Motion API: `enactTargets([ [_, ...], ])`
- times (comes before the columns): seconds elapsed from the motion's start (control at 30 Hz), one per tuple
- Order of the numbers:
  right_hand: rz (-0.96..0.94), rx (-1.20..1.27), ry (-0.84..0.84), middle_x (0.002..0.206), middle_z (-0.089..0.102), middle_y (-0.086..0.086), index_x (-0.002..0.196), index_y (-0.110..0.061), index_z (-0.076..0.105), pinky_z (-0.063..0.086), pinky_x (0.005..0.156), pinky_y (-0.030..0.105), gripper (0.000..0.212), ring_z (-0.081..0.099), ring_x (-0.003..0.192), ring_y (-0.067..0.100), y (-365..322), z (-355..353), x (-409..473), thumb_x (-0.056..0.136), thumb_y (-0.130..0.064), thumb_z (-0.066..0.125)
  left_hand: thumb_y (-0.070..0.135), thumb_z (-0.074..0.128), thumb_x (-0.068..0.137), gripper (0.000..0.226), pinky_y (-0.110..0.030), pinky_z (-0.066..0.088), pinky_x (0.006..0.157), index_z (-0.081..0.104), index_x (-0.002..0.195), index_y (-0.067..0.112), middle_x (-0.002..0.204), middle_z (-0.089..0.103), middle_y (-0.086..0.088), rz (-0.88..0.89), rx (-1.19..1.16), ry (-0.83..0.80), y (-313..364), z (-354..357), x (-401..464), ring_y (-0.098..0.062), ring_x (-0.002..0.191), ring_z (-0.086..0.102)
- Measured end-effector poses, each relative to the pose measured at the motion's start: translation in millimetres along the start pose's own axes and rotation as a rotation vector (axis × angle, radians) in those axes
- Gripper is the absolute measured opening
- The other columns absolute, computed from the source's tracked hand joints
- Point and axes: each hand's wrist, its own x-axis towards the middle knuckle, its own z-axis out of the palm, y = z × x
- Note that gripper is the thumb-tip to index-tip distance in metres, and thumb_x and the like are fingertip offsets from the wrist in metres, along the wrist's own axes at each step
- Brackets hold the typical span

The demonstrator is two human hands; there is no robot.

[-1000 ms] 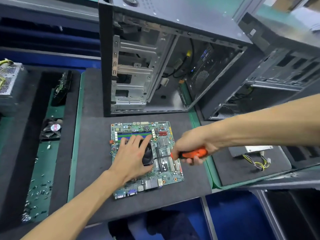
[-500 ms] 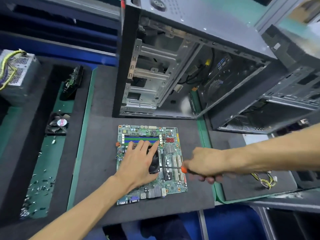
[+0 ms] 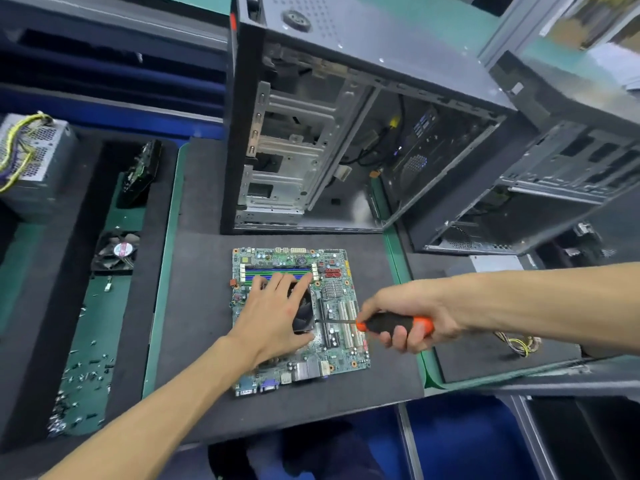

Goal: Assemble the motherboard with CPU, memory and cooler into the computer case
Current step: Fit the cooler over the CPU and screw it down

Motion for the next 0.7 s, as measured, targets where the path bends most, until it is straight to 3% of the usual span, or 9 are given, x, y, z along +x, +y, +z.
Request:
enactTargets([
  [0.13,-0.285,-0.558,0.308,0.064,0.058,0.006,0.089,-0.010,0.056,0.029,0.032,0.014,0.025,0.044,0.040,0.014,3.6,-8.2,-12.0,0.093,-0.031,0.067,0.085,0.047,0.069,0.112,-0.042,0.033,0.103,0.016,0.158,0.025,0.136,0.043,0.001,-0.003,-0.120,-0.026,-7.8,-8.7,-2.2,-0.021,0.125,0.040],
  [0.23,-0.530,-0.893,0.559,0.062,0.068,-0.003,0.094,-0.016,0.064,0.038,0.035,0.016,0.026,0.052,0.037,0.008,0.8,-17.8,-31.8,0.089,-0.041,0.070,0.089,0.051,0.067,0.107,-0.041,0.041,0.102,0.022,0.153,0.033,0.135,0.041,0.005,-0.162,-0.371,0.041,-11.2,-13.5,-13.0,-0.017,0.122,0.045],
  [0.33,-0.753,-0.924,0.649,0.062,0.071,-0.012,0.091,-0.031,0.066,0.043,0.045,0.017,0.030,0.055,0.040,0.001,-6.7,-19.2,-44.4,0.084,-0.061,0.064,0.082,0.056,0.074,0.089,-0.038,0.047,0.096,0.032,0.145,0.033,0.134,0.042,0.009,-0.432,-0.569,0.094,-14.0,-14.7,-25.9,-0.012,0.121,0.048],
  [0.43,-0.927,-0.978,0.722,0.071,0.070,-0.013,0.095,-0.036,0.070,0.053,0.066,0.025,0.038,0.065,0.066,0.000,-20.0,-9.5,-41.2,0.081,-0.070,0.060,0.070,0.067,0.075,0.080,-0.027,0.043,0.088,0.044,0.136,0.025,0.118,0.045,0.012,-0.546,-0.647,0.114,-15.1,-14.1,-32.3,-0.006,0.109,0.050],
  [0.5,-1.007,-1.059,0.763,0.084,0.071,-0.013,0.099,-0.035,0.073,0.057,0.076,0.031,0.040,0.068,0.084,0.010,-29.3,2.5,-34.5,0.083,-0.070,0.062,0.063,0.074,0.074,0.075,-0.023,0.040,0.083,0.051,0.132,0.021,0.110,0.048,0.010,-0.630,-0.704,0.146,-14.0,-13.9,-34.0,-0.007,0.100,0.052],
  [0.6,-1.102,-1.179,0.797,0.079,0.067,-0.013,0.099,-0.034,0.075,0.056,0.072,0.031,0.035,0.067,0.085,0.016,-44.4,21.2,-25.0,0.085,-0.065,0.065,0.060,0.079,0.072,0.073,-0.020,0.040,0.069,0.059,0.129,0.018,0.100,0.062,0.007,-0.789,-0.839,0.116,-13.6,-11.1,-37.5,-0.005,0.088,0.058],
  [0.7,-1.125,-1.262,0.821,0.087,0.071,-0.009,0.103,-0.035,0.075,0.053,0.069,0.030,0.032,0.066,0.085,0.021,-58.6,33.2,-19.1,0.086,-0.059,0.064,0.056,0.082,0.071,0.073,-0.015,0.043,0.068,0.063,0.130,0.018,0.092,0.070,0.007,-0.856,-0.966,0.123,-14.8,-7.2,-42.5,-0.003,0.087,0.064],
])
